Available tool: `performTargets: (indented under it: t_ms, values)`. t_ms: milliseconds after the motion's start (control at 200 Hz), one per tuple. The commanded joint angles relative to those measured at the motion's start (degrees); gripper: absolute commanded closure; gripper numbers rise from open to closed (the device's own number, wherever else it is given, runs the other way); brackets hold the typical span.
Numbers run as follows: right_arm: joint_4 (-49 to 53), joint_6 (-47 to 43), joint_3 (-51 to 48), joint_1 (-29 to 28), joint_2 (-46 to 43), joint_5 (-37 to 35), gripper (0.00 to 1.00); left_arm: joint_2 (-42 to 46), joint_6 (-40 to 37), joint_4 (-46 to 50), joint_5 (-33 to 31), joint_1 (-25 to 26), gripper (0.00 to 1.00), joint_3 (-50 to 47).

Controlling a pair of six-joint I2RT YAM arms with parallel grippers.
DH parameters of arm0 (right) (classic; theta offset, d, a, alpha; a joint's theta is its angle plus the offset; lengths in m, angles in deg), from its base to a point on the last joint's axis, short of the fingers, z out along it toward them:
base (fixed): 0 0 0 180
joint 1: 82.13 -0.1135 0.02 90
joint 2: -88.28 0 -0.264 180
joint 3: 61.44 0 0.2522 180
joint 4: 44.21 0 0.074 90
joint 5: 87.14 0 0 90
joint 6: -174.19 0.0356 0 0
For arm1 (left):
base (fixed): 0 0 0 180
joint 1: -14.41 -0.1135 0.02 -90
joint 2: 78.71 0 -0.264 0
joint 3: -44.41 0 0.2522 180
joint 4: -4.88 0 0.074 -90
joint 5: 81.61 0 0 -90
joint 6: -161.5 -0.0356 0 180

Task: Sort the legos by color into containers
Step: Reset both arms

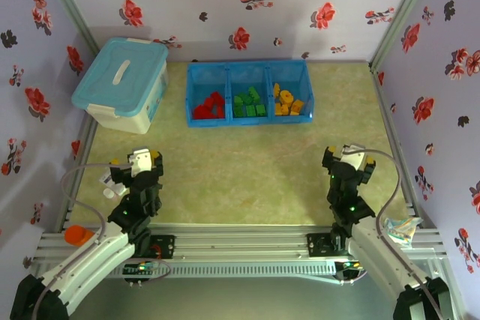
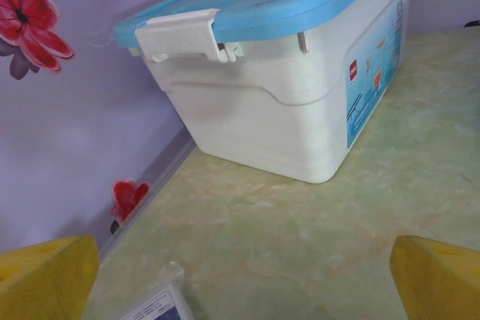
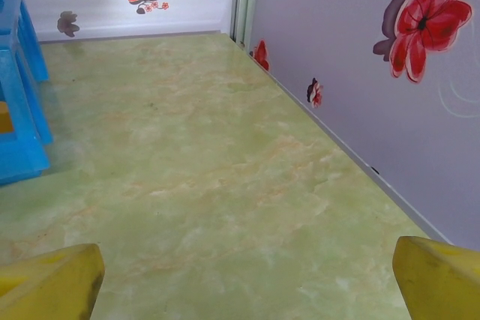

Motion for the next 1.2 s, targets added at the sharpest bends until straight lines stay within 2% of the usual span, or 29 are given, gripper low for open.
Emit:
performTargets:
  t_ms: [0,480,855,1195]
  values:
    - [-5.4,-1.1,0.2,0.3,2.1,-0.8,0.01,-0.1,-1.0,-3.3,1.2,-1.1,0.00,-0.8]
    - [-10.2,-1.5,1.6,1.7,9.7,0.8,0.01,-6.0,-0.9,-9.0,5.2,-4.6,0.00,-0.6]
    - [-14.7,-2.5,5.2,2.6,21.0,1.8,0.01,-10.1,0.1,-9.8,9.0,-7.6,0.00,0.7]
    - [-18.2,-2.6,5.6,4.0,24.4,3.3,0.01,-13.8,-0.1,-14.6,11.9,-10.1,0.00,0.5]
